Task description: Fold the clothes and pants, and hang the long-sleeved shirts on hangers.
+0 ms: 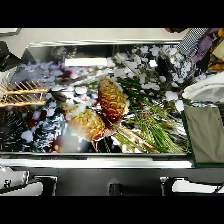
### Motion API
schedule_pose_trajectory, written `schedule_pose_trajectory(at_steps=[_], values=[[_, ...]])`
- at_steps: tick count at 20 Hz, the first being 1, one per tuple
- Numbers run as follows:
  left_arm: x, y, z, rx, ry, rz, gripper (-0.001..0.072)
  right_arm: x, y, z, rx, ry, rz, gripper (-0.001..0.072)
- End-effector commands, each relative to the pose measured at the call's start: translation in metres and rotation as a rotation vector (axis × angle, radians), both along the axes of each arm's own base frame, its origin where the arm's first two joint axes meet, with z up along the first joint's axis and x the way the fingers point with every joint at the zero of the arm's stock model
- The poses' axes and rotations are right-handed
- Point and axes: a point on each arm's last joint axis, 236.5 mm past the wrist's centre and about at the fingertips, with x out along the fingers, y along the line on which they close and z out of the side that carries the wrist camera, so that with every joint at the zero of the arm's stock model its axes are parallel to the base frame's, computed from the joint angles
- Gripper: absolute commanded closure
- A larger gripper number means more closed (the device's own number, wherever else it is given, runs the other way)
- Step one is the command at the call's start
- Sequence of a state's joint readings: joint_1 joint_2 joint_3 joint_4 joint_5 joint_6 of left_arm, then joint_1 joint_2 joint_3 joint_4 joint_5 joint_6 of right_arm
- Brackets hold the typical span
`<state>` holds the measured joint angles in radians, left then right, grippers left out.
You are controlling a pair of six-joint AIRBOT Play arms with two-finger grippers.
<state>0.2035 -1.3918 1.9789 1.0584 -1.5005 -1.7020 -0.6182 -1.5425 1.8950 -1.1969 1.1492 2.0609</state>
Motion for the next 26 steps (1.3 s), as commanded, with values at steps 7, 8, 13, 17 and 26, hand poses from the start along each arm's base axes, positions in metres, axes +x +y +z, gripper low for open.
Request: schedule_pose_trajectory(at_steps=[7,8,13,17,26], values=[[0.000,0.000,0.000,0.000,0.000,0.001,0.0687,-0.085,0.016,-0.023,0.031,0.337,-0.041,0.0687],[0.000,0.000,0.000,0.000,0.000,0.001,0.0687,-0.095,0.016,-0.024,0.029,0.367,-0.054,0.0687],[0.000,0.000,0.000,0.001,0.000,0.000,0.0687,-0.137,0.017,-0.017,0.007,0.480,-0.105,0.0686],[0.000,0.000,0.000,0.001,0.000,0.001,0.0687,-0.166,0.027,-0.034,0.031,0.619,-0.071,0.0686],[-0.001,0.000,-0.001,0.000,0.005,-0.001,0.0687,-0.234,0.051,-0.161,0.087,0.871,-0.042,0.0685]])
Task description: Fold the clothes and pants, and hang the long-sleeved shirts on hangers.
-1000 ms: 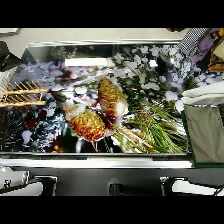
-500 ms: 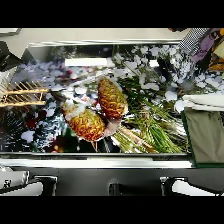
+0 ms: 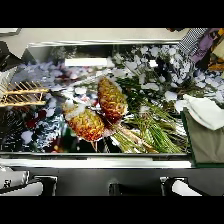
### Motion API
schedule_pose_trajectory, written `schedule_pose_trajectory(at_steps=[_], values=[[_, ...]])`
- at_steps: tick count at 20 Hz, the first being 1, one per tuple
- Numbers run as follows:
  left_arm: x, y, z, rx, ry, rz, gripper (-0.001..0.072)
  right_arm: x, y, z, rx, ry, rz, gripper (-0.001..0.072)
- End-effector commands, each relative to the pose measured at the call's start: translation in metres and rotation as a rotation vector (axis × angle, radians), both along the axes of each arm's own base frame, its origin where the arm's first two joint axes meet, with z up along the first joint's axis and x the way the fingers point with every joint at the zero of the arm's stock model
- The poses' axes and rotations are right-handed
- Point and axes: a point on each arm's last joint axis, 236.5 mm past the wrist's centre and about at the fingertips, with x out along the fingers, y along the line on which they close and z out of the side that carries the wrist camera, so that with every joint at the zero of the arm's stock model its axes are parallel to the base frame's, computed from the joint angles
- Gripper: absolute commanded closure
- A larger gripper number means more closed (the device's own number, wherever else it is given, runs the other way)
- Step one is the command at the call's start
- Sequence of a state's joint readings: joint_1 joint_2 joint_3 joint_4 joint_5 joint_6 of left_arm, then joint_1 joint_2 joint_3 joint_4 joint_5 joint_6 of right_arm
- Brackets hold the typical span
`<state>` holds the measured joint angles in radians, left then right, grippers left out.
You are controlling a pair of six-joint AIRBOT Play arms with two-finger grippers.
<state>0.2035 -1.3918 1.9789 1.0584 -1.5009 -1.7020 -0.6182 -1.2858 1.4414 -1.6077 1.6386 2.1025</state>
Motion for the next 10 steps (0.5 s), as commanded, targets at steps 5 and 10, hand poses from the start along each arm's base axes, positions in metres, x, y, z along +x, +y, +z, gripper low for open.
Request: schedule_pose_trajectory(at_steps=[5,10], values=[[-0.002,0.000,-0.002,0.001,0.010,-0.003,0.0687,-0.080,0.008,-0.073,-0.048,0.229,0.023,0.0685],[-0.003,0.000,-0.003,0.001,0.017,-0.007,0.0687,-0.104,0.006,-0.077,-0.069,0.315,0.025,0.0684]])
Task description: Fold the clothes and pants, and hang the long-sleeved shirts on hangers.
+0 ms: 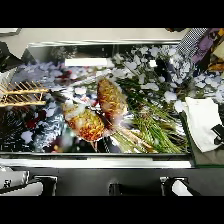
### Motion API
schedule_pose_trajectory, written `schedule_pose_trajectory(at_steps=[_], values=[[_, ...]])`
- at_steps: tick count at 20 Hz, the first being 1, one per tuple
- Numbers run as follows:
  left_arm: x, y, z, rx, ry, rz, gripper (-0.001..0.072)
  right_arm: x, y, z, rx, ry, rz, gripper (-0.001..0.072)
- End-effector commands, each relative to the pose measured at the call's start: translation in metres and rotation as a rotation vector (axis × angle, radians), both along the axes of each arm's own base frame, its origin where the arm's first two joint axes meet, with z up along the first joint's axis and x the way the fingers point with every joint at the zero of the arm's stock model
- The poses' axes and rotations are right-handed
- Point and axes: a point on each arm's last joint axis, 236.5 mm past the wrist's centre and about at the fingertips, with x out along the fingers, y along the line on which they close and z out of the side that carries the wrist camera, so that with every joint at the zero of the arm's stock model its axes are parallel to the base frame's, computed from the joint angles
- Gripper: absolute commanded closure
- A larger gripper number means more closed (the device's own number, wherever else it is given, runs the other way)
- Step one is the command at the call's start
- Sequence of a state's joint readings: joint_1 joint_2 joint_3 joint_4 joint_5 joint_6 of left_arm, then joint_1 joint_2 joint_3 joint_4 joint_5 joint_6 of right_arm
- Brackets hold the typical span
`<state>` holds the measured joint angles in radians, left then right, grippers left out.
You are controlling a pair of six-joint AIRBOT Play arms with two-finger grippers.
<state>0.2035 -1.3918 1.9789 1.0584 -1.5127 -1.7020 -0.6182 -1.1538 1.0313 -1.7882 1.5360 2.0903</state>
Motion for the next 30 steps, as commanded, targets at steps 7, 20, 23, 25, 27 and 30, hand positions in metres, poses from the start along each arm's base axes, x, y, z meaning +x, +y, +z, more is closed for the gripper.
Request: schedule_pose_trajectory(at_steps=[7,20,23,25,27,30], values=[[-0.001,0.000,-0.001,0.001,0.007,-0.002,0.0687,-0.035,-0.008,0.003,-0.050,0.134,-0.006,0.0684],[0.003,0.001,-0.010,0.001,0.027,-0.009,0.0685,0.044,-0.022,0.056,-0.149,-0.258,0.093,0.0420],[-0.002,-0.001,-0.035,0.041,0.098,-0.094,0.0687,0.152,0.019,0.122,-0.088,-0.694,0.287,0.0513],[-0.007,0.004,-0.055,0.101,0.156,-0.112,0.0687,0.193,0.072,0.145,-0.055,-0.791,0.491,0.0601],[-0.015,0.013,-0.073,0.189,0.189,-0.109,0.0688,0.210,0.148,0.143,0.011,-0.785,0.747,0.0680],[-0.034,0.002,-0.095,0.249,0.159,-0.159,0.0688,0.205,0.247,0.131,0.101,-0.737,1.038,0.0681]])
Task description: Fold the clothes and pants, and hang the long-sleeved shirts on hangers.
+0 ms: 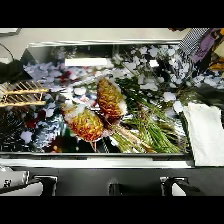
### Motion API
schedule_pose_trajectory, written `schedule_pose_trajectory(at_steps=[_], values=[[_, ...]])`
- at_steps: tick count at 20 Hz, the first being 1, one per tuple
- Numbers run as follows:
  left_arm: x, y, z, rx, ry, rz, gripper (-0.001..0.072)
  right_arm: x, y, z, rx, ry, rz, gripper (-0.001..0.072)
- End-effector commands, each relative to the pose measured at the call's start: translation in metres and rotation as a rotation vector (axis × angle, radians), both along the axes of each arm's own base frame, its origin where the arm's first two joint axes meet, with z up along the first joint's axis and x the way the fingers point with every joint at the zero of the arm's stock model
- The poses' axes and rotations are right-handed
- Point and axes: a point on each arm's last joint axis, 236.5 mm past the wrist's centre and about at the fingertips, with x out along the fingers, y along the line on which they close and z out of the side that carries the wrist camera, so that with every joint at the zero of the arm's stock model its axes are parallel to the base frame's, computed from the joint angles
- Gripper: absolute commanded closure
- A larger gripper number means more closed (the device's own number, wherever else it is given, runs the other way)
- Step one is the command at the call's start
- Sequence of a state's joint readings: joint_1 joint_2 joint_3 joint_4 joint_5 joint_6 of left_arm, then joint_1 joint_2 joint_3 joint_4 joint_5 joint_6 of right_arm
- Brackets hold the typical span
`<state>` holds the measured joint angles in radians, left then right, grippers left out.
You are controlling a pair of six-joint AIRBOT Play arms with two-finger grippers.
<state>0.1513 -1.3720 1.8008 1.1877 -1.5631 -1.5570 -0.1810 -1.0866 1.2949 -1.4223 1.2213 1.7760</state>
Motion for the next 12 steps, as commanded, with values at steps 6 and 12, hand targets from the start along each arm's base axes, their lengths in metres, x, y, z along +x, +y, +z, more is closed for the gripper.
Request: schedule_pose_trajectory(at_steps=[6,12], values=[[-0.070,-0.012,-0.083,0.073,-0.002,-0.025,0.0686,-0.025,0.167,-0.003,-0.056,0.021,0.522,0.0679],[-0.095,-0.015,-0.123,0.060,0.139,-0.042,0.0686,-0.039,0.159,-0.012,-0.091,0.092,0.555,0.0679]])
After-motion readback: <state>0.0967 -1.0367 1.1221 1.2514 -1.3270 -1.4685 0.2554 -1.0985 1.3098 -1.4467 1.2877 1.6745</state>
